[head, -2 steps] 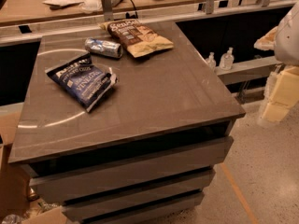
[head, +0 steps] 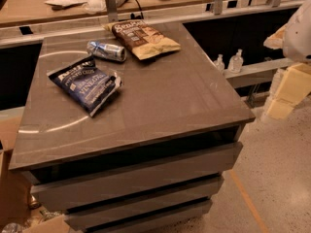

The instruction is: Place redbull can upright

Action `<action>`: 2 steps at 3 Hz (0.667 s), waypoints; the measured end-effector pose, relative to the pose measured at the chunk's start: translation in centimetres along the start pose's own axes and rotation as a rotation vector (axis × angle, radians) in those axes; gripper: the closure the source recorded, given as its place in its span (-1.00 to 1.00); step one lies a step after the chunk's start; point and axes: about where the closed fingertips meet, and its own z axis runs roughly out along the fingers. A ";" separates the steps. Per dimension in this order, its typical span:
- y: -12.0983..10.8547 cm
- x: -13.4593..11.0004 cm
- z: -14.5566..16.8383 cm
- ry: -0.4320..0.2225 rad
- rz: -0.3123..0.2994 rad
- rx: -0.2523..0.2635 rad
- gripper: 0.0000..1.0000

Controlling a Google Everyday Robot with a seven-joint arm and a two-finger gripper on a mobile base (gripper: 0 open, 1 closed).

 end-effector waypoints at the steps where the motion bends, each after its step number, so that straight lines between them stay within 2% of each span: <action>1: -3.2 -1.4 1.2 -0.013 0.030 0.000 -1.00; 2: -7.3 -3.5 3.0 -0.026 0.069 -0.004 -1.00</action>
Offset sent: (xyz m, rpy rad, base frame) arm 0.1501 0.0276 -0.0076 0.0828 0.0342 -0.1120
